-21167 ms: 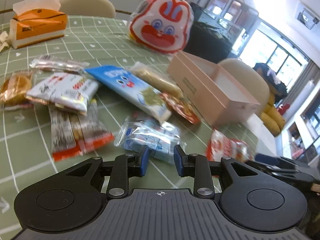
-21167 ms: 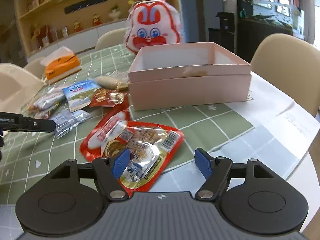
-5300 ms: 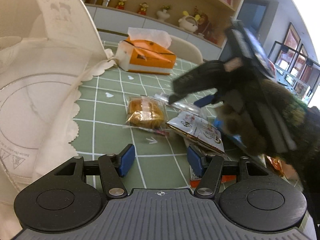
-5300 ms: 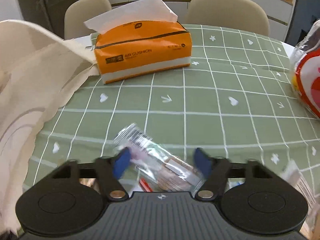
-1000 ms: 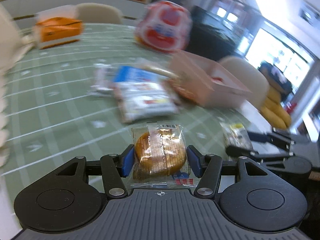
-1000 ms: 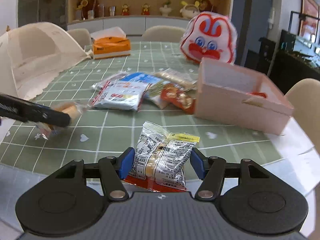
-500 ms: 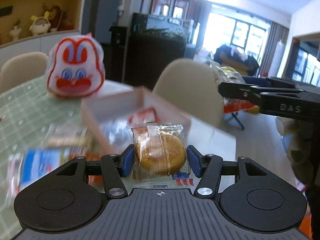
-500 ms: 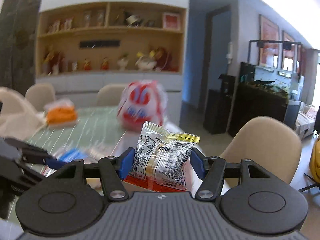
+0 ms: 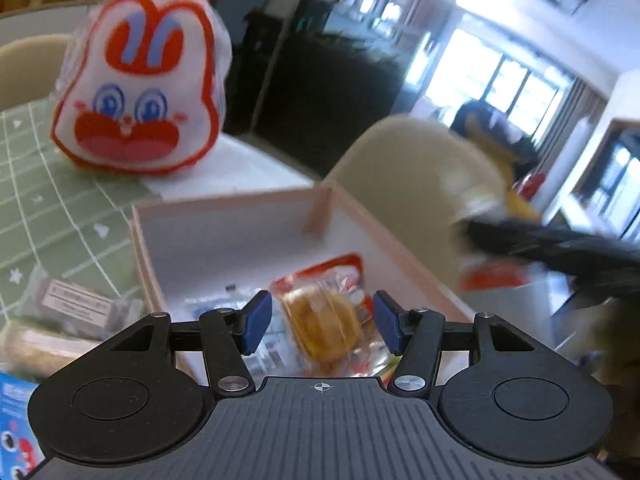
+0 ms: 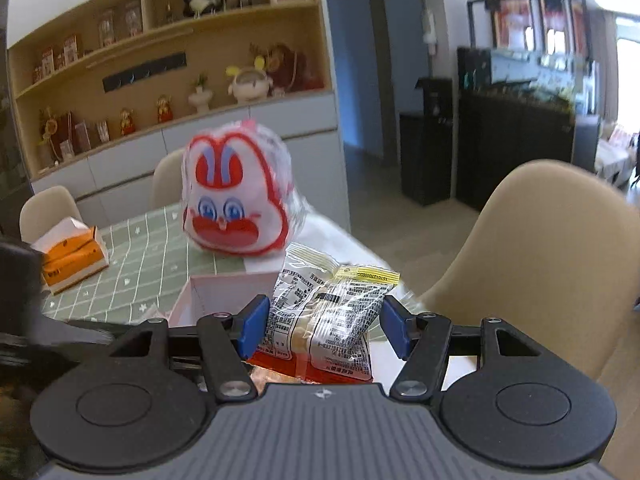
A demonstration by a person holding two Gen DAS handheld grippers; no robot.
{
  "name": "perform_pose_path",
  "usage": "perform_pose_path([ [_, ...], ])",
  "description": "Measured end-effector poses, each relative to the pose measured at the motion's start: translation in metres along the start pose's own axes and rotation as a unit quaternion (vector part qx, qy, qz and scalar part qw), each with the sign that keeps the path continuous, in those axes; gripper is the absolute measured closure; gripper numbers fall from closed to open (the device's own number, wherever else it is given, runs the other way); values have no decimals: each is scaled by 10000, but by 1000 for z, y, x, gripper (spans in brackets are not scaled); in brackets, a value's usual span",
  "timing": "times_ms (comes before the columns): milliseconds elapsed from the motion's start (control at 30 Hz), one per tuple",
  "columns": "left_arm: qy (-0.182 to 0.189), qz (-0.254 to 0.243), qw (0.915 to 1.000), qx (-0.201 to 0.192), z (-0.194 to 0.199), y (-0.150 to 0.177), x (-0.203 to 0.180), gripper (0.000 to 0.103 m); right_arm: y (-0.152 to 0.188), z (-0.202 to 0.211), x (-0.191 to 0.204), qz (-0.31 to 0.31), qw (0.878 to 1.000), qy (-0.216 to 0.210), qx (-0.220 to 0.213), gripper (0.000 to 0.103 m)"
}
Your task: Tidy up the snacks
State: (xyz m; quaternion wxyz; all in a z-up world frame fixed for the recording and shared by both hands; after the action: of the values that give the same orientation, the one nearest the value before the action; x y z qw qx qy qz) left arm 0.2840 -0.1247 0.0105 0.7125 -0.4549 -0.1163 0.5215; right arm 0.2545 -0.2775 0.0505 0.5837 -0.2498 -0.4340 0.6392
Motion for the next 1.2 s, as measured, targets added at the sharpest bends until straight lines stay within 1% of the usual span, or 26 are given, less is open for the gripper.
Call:
perform_pose_path([
  [67, 59, 110, 9996, -260, 29, -4, 11, 42, 2, -21, 10, -38, 9999, -51, 153, 42],
  [133, -50, 265, 9984, -489, 58, -5, 32, 42, 1, -39, 24, -31, 9994, -266, 218, 41],
  [200, -212, 487, 9971, -551, 78, 0, 61, 42, -3, -55, 37, 86, 9988, -326, 355, 33],
  [267, -385, 734, 9951, -549, 98, 15, 91, 42, -4, -65, 42, -37, 9986, -270, 459, 33],
  [333, -571, 924, 9928, -496, 112, 35, 115, 42, -3, -65, 46, -205, 9982, -304, 467, 31],
  [400, -719, 1108, 9904, -412, 122, 51, 140, 42, 3, -57, 53, -246, 9982, -329, 432, 30],
  [467, -854, 1252, 9878, -355, 128, 64, 158, 42, 11, -43, 59, -143, 9990, -256, 338, 30],
  [567, -974, 1240, 9869, -349, 138, 77, 175, 42, 29, -16, 76, 149, 9991, -335, 233, 30],
  [600, -963, 1205, 9875, -328, 142, 82, 174, 42, 38, -6, 83, 224, 9987, -398, 212, 29],
  [700, -701, 1070, 9917, -166, 146, 95, 161, 42, 61, 17, 103, 340, 9970, -638, 267, 28],
  [767, -544, 818, 9952, -2, 149, 105, 147, 43, 74, 28, 117, 476, 9953, -764, 352, 27],
  [933, -256, 251, 9986, 376, 158, 135, 105, 43, 97, 34, 158, 952, 9899, -902, 537, 27],
  [1000, -304, -19, 9983, 498, 163, 149, 90, 43, 101, 30, 174, 1054, 9878, -972, 612, 27],
  [1067, -412, -309, 9974, 501, 171, 161, 79, 43, 103, 24, 193, 1100, 9856, -1078, 702, 27],
  [1133, -457, -318, 9971, 515, 181, 169, 76, 43, 105, 16, 212, 1082, 9832, -1200, 847, 27],
  [1200, -587, -116, 9973, 425, 192, 170, 81, 43, 106, 5, 232, 988, 9803, -1354, 1040, 27],
])
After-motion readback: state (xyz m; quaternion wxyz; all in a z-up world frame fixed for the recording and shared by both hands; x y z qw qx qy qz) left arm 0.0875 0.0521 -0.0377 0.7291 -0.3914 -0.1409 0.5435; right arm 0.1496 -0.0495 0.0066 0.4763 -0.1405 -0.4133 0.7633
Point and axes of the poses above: each gripper's, at about its wrist camera, not at the fingertips, and z roughly against the way its jaws point, x to its left, y to its underside, the point moved 8 cm from there along -z, roughly the way its jaws point, and after that the axes turned 3 degrees about -z, right-handed, at the moved point
